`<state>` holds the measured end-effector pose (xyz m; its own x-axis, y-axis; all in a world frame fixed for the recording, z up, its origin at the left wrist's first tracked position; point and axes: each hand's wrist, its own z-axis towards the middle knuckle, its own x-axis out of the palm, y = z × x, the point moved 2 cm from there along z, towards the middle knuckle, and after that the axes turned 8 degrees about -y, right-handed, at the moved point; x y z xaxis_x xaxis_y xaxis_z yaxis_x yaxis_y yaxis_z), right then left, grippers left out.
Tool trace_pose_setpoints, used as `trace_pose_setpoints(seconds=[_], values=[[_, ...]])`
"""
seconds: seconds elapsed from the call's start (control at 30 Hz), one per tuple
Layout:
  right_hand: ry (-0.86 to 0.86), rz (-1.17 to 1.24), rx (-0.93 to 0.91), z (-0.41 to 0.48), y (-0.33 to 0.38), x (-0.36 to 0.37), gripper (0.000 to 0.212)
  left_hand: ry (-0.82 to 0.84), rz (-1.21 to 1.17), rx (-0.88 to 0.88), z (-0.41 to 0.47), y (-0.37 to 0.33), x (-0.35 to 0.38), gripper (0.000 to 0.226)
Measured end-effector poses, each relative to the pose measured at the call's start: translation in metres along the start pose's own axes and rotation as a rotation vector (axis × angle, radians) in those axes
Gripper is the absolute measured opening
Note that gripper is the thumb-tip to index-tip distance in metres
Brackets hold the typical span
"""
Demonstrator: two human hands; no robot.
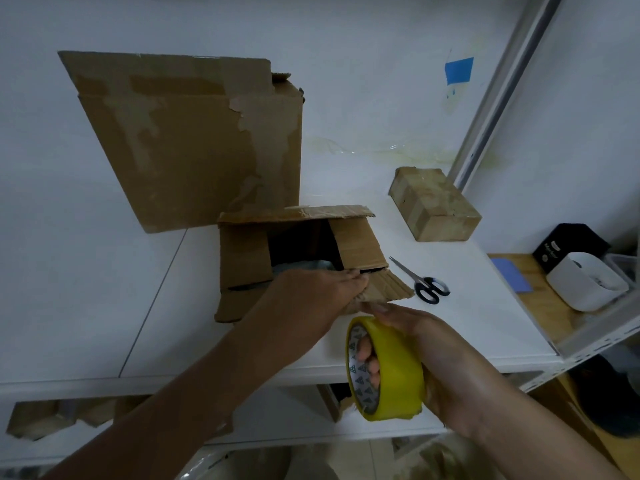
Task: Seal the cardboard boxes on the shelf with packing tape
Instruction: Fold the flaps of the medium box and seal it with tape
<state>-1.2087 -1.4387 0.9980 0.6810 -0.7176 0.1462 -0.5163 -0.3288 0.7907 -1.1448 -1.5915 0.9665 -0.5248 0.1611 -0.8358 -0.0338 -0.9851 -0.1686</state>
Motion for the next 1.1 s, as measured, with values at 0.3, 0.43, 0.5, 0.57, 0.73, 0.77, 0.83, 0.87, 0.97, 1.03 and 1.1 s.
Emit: trace_pose_setpoints(seconds=[0.3,0.43,0.5,0.57,0.73,0.77,0.83,0.87,0.97,1.03,1.1], values=[[-0.062,0.084,-0.065,0.01,-0.004,0.004,0.018,-0.012,0.14,-0.014,0.006,-0.007,-0.001,0.034],[-0.028,0.139,-0.078,0.014,-0.002,0.004,0.024,-0.02,0.184,-0.014,0.011,-0.007,-0.001,0.038],[-0.026,0.171,-0.093,0.015,-0.001,0.005,0.025,-0.038,0.157,0.004,0.013,-0.005,-0.002,0.03],[-0.036,0.189,-0.131,0.017,0.001,0.006,0.024,-0.029,0.118,0.003,0.017,-0.007,-0.007,0.021],[-0.041,0.189,-0.194,0.022,0.005,0.005,0.028,0.203,0.016,-0.146,0.029,-0.003,-0.023,0.036],[-0.037,0.19,-0.197,0.024,0.006,0.006,0.029,0.205,-0.026,-0.172,0.03,-0.003,-0.027,0.039],[-0.026,0.192,-0.195,0.028,0.007,0.006,0.032,0.199,-0.075,-0.212,0.031,-0.003,-0.033,0.051],[-0.016,0.195,-0.186,0.03,0.007,0.006,0.033,0.19,-0.089,-0.226,0.031,-0.004,-0.033,0.054],[0.039,0.202,-0.114,0.033,0.008,0.006,0.039,0.14,-0.085,-0.214,0.037,-0.006,-0.034,0.051],[0.092,0.228,-0.09,0.036,0.01,0.004,0.049,0.163,-0.018,-0.183,0.043,-0.007,-0.033,0.045],[0.151,0.248,-0.108,0.038,0.013,0.003,0.056,0.192,0.058,-0.152,0.048,-0.009,-0.033,0.043]])
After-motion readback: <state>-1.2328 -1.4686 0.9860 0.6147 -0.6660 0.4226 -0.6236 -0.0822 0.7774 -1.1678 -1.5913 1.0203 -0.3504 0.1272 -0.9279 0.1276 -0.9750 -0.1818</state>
